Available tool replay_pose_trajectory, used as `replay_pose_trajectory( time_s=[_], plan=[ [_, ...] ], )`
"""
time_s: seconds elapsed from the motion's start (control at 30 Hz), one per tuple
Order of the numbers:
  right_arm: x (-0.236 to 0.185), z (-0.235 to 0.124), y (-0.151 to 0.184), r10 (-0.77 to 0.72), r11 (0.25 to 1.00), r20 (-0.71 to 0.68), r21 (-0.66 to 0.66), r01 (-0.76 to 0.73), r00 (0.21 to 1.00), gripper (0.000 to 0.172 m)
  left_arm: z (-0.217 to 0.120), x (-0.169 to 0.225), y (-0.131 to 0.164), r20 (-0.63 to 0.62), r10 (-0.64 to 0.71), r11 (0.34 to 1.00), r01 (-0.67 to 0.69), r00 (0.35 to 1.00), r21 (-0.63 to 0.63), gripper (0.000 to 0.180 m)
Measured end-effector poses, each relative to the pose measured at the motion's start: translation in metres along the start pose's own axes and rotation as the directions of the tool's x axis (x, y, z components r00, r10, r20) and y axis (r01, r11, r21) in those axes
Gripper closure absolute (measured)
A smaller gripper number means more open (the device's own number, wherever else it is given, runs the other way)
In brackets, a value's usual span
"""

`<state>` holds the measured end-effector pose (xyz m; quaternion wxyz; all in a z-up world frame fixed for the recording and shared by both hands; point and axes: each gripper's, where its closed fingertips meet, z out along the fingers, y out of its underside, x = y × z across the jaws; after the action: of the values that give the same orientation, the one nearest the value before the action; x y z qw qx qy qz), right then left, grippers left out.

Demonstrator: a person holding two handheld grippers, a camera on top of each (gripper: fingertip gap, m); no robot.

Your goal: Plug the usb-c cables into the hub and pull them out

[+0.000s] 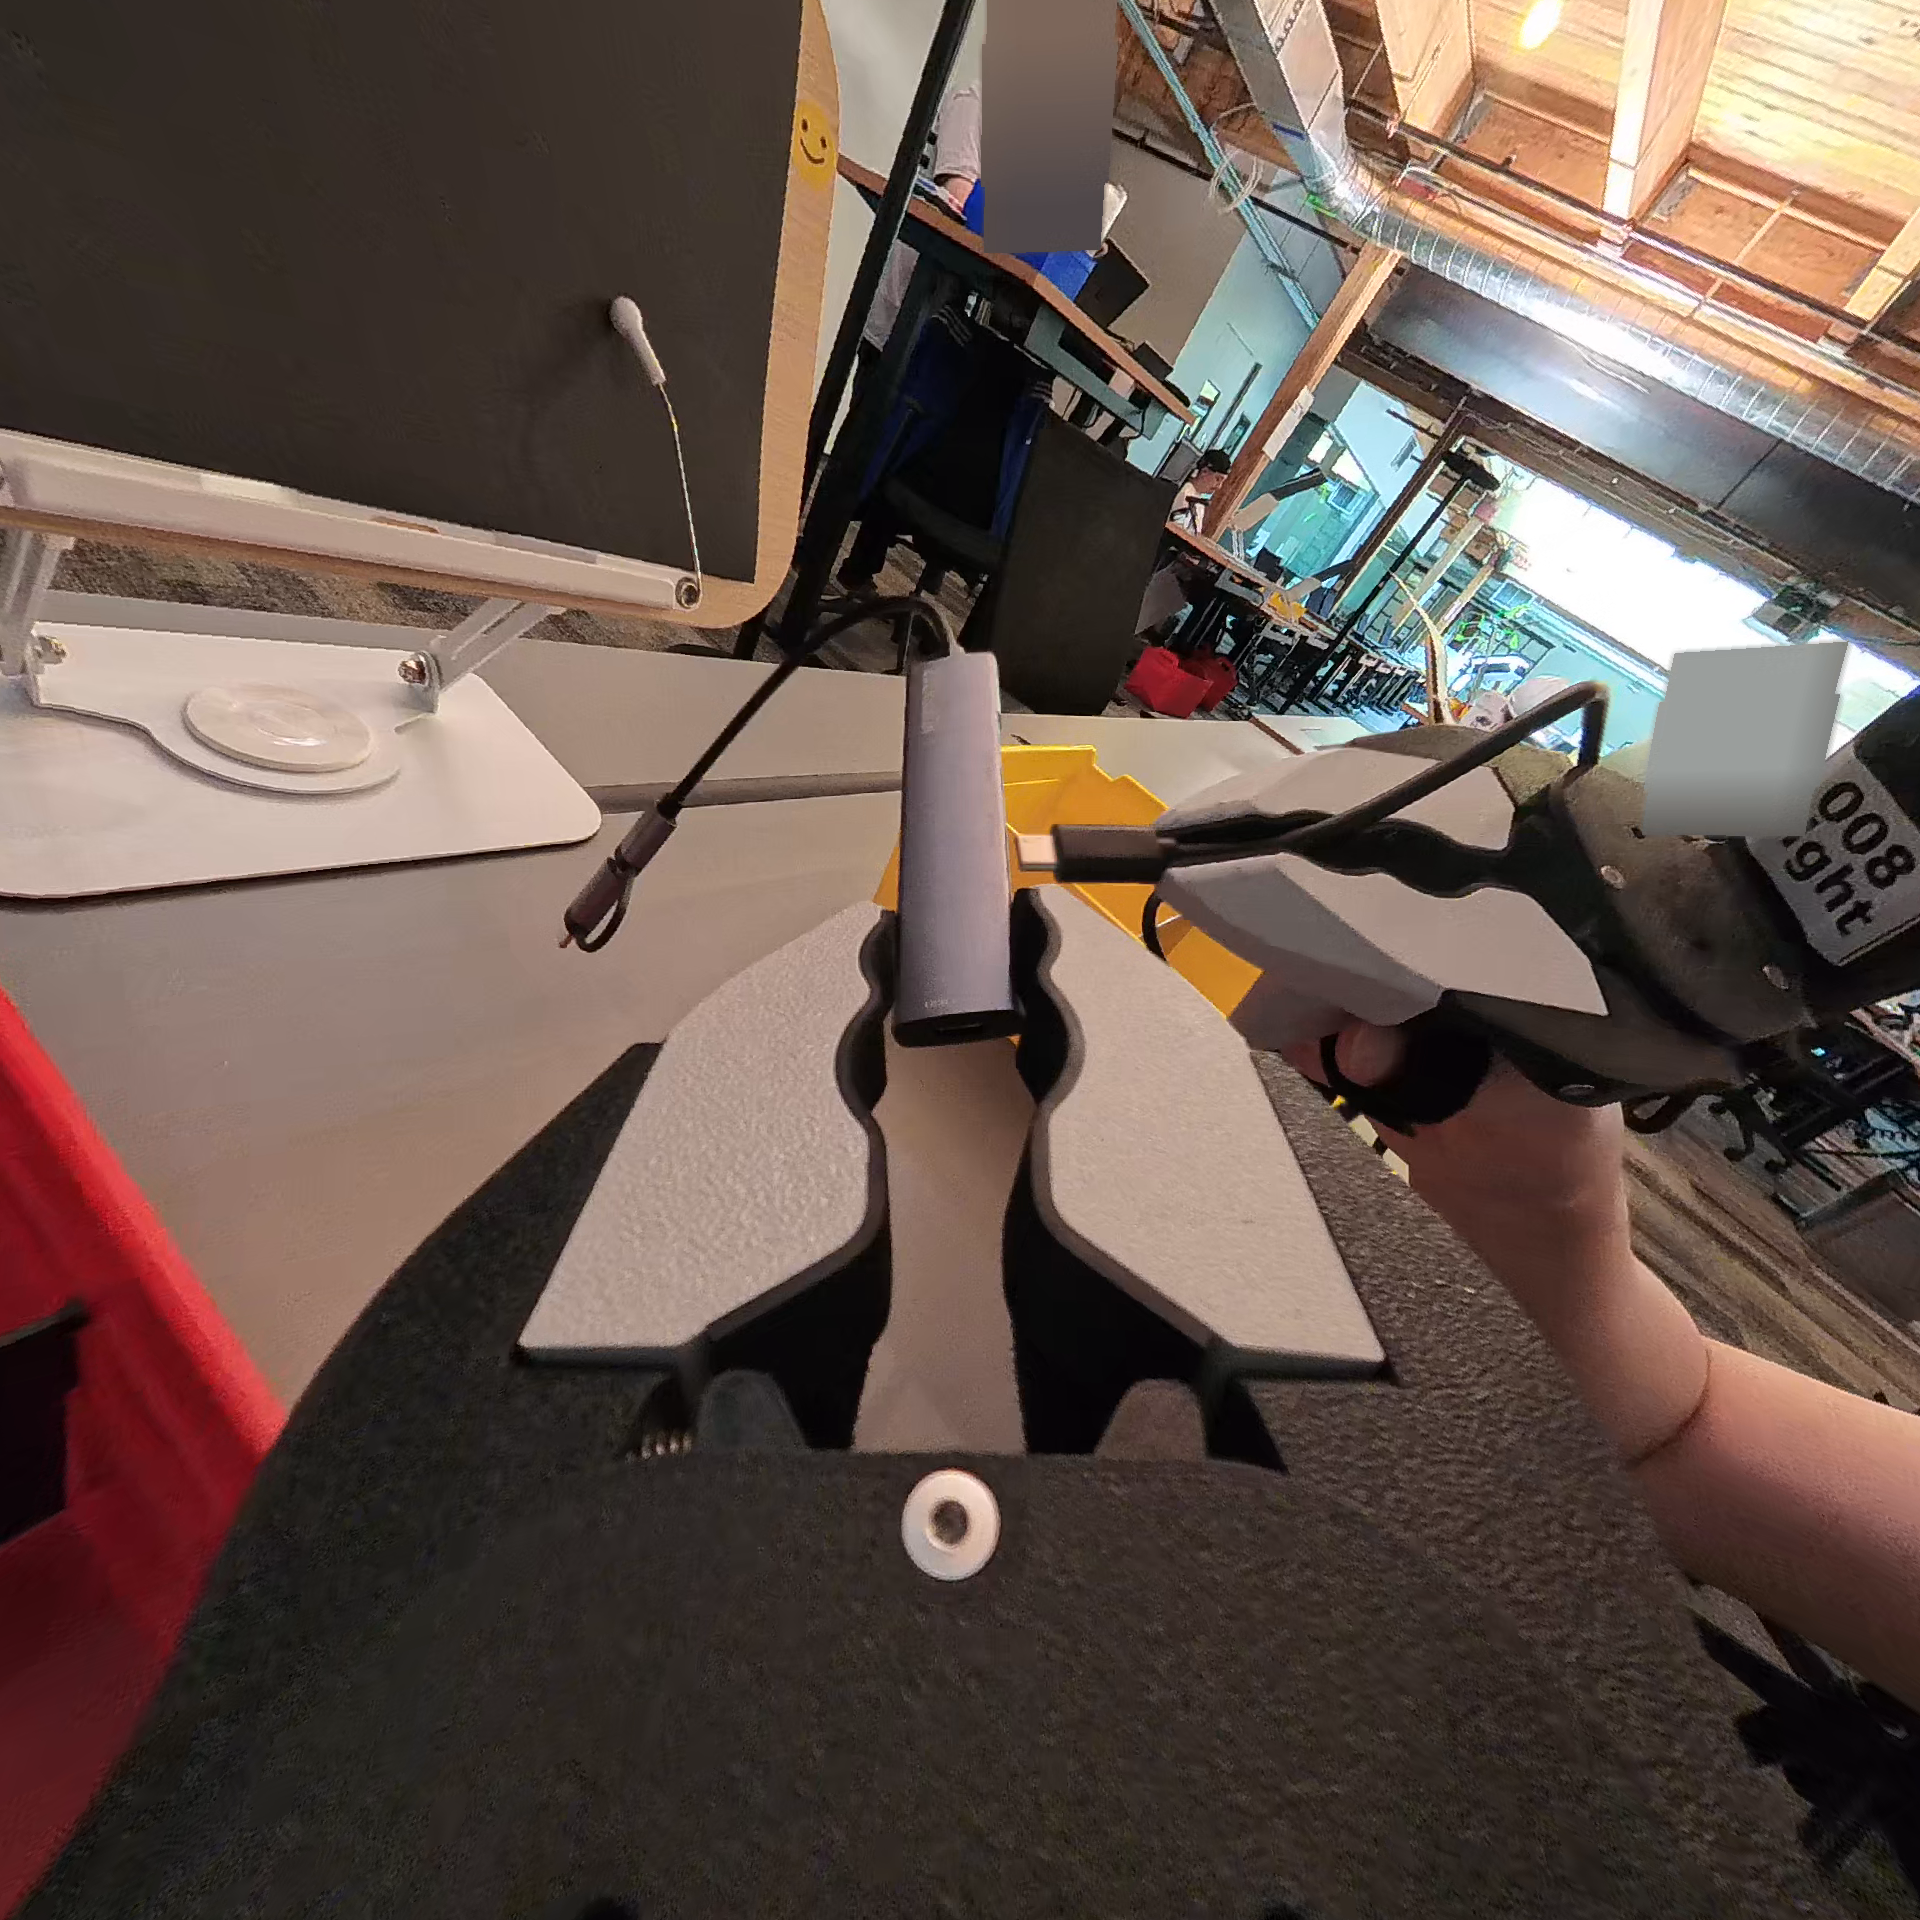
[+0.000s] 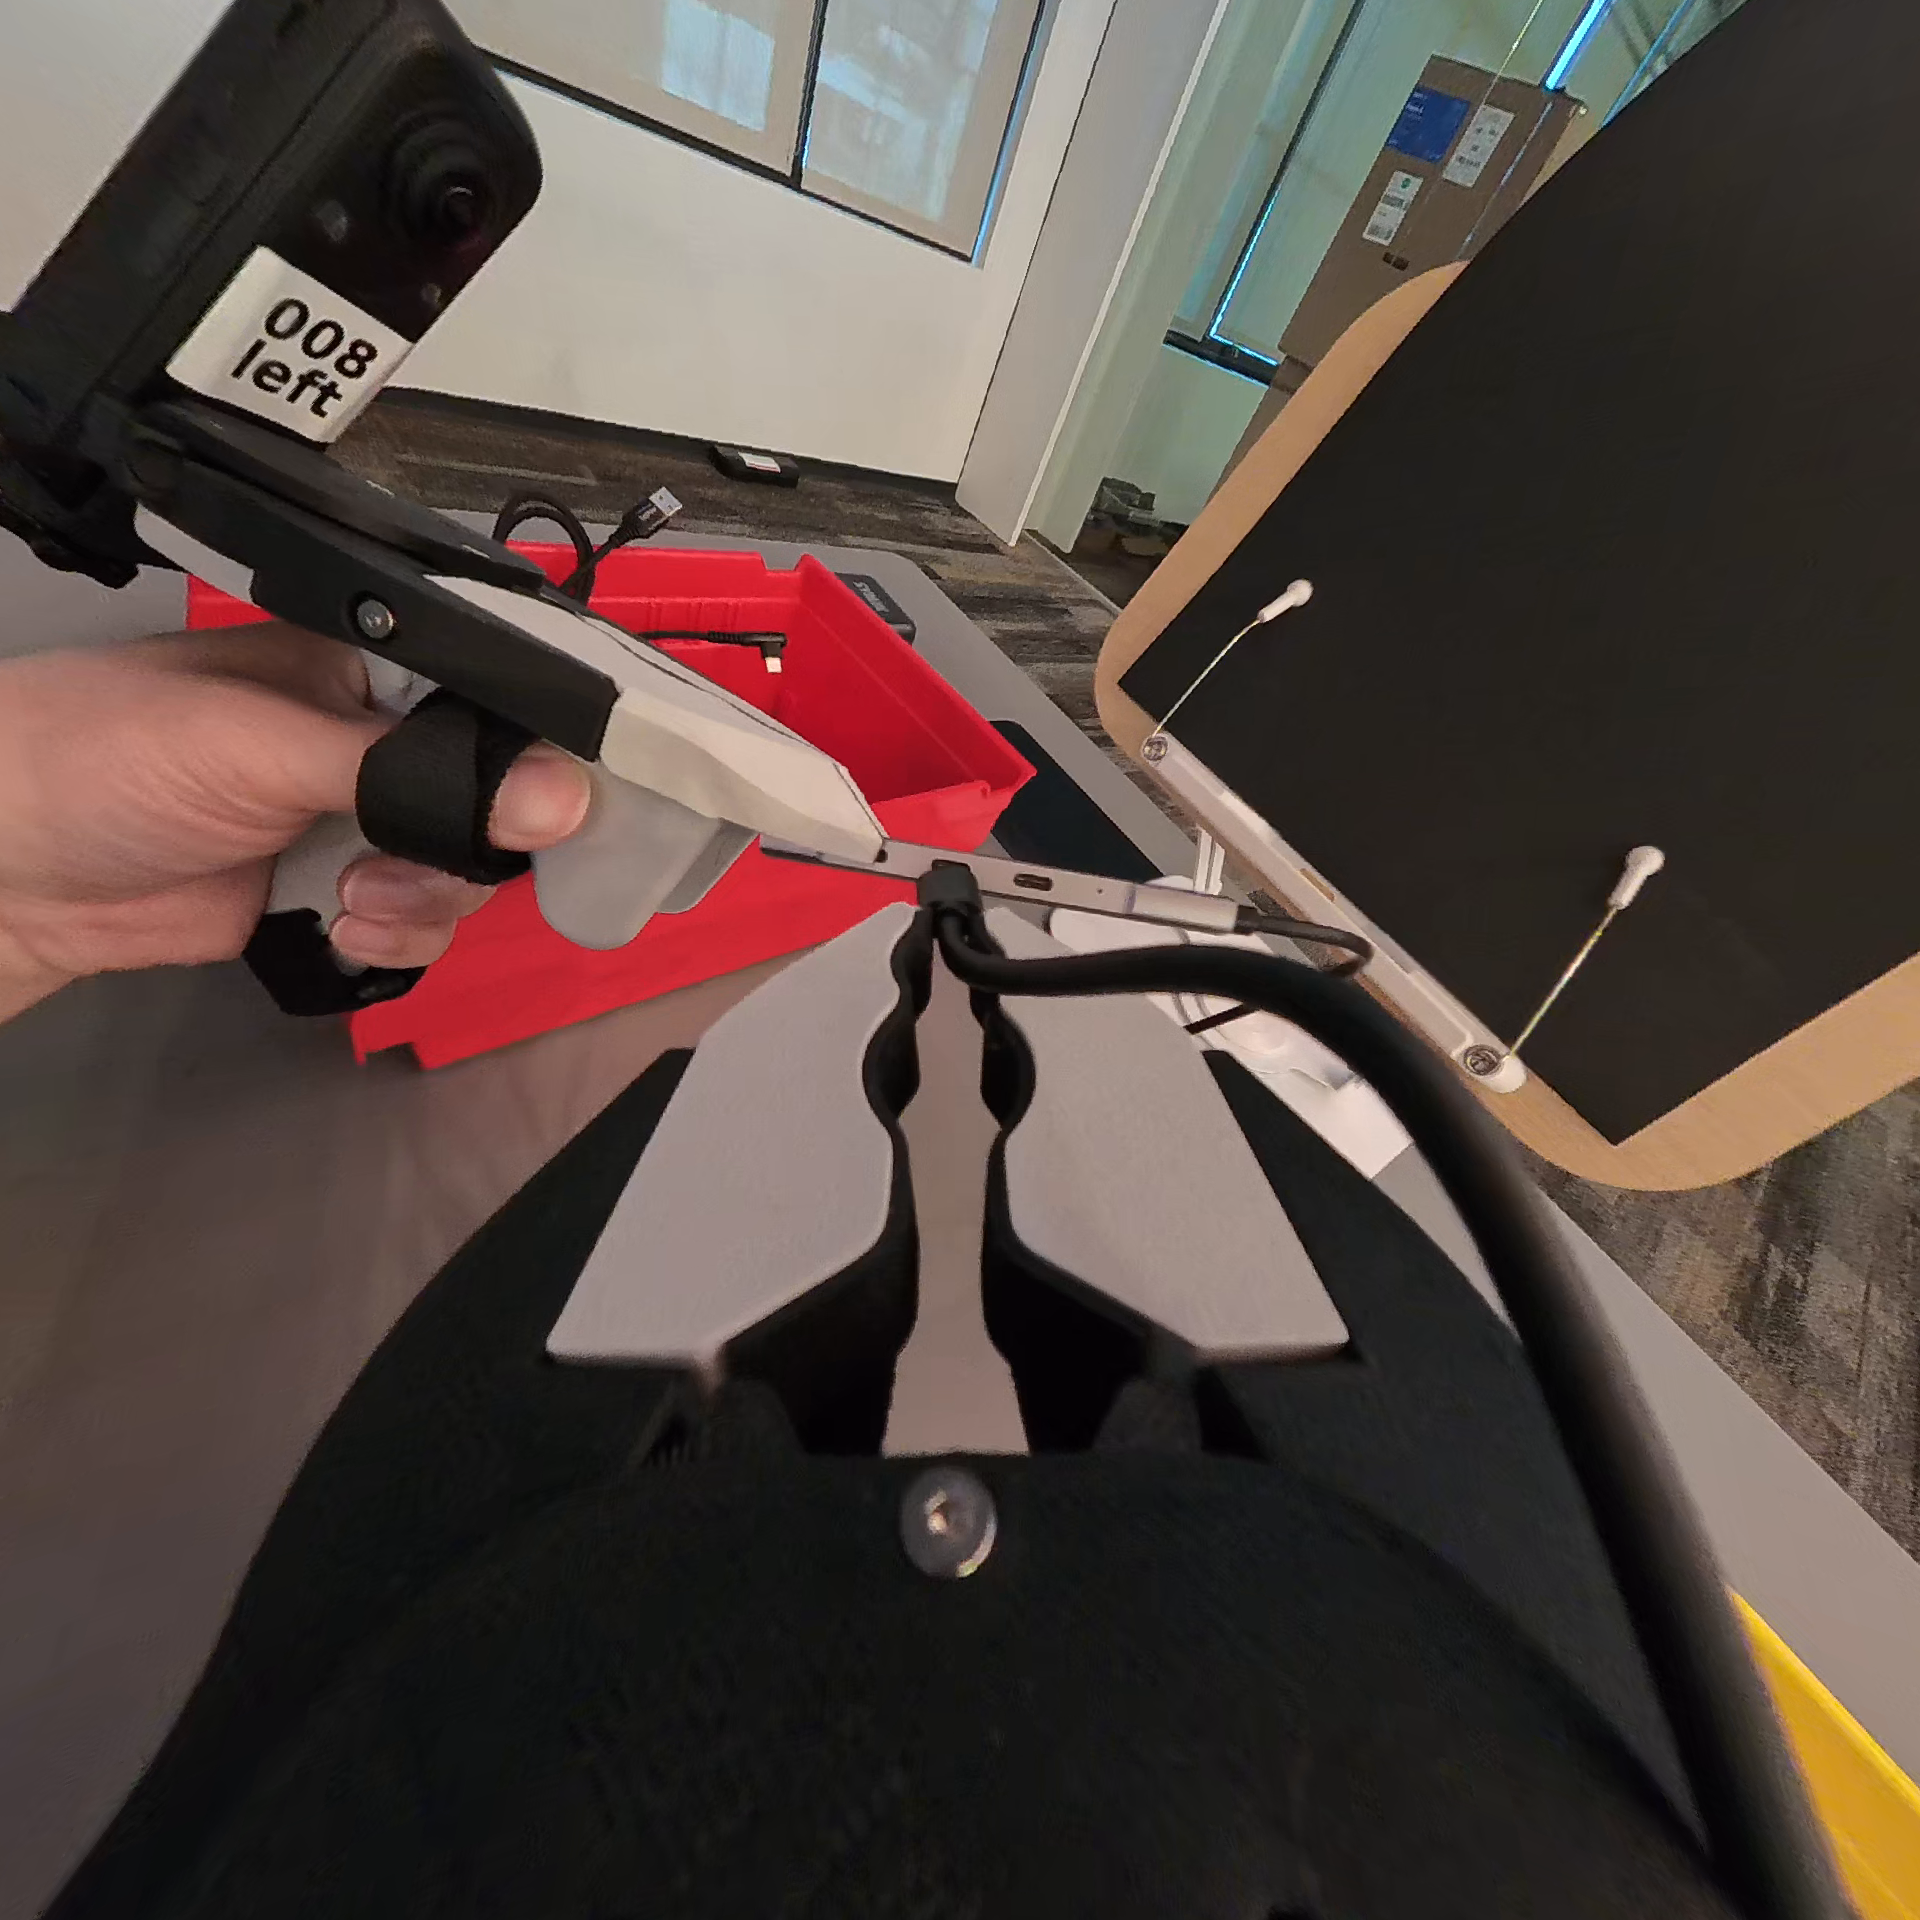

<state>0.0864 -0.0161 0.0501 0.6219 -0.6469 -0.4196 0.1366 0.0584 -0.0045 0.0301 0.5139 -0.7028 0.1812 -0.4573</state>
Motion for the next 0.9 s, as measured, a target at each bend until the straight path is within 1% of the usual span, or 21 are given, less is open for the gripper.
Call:
replay_pose_trajectory(
  time_s=[0.23, 0.4, 0.6, 0.7, 0.8, 0.9],
  plan=[
    [0.002, 0.002, 0.003, 0.023, 1.0, -0.004, 0.004, -0.023, 1.0, 0.165, 0.002, -0.001, 0.002, 0.019, 0.014, 1.0, -0.014, 1.0, -0.004, 0.16],
    [0.005, 0.003, 0.005, 0.088, 0.996, 0.014, 0.011, -0.088, 0.996, 0.165, 0.004, -0.001, 0.002, 0.036, 0.032, 0.999, -0.033, 0.999, 0.007, 0.16],
    [0.008, 0.004, 0.006, 0.146, 0.989, 0.032, 0.027, -0.147, 0.989, 0.165, 0.006, 0.0, 0.0, 0.108, 0.145, 0.989, -0.147, 0.984, 0.009, 0.16],
    [0.009, 0.005, 0.006, 0.155, 0.987, 0.022, 0.048, -0.155, 0.988, 0.165, 0.007, 0.001, -0.002, 0.159, 0.235, 0.971, -0.239, 0.959, 0.004, 0.16],
    [0.008, 0.005, 0.004, 0.135, 0.988, 0.006, 0.078, -0.135, 0.991, 0.165, 0.005, 0.002, -0.004, 0.193, 0.32, 0.946, -0.324, 0.928, -0.011, 0.16],
    [0.007, 0.004, -0.001, 0.119, 0.983, 0.006, 0.137, -0.118, 0.993, 0.165, 0.002, 0.006, -0.009, 0.19, 0.353, 0.933, -0.361, 0.916, 0.006, 0.16]
  ],
)
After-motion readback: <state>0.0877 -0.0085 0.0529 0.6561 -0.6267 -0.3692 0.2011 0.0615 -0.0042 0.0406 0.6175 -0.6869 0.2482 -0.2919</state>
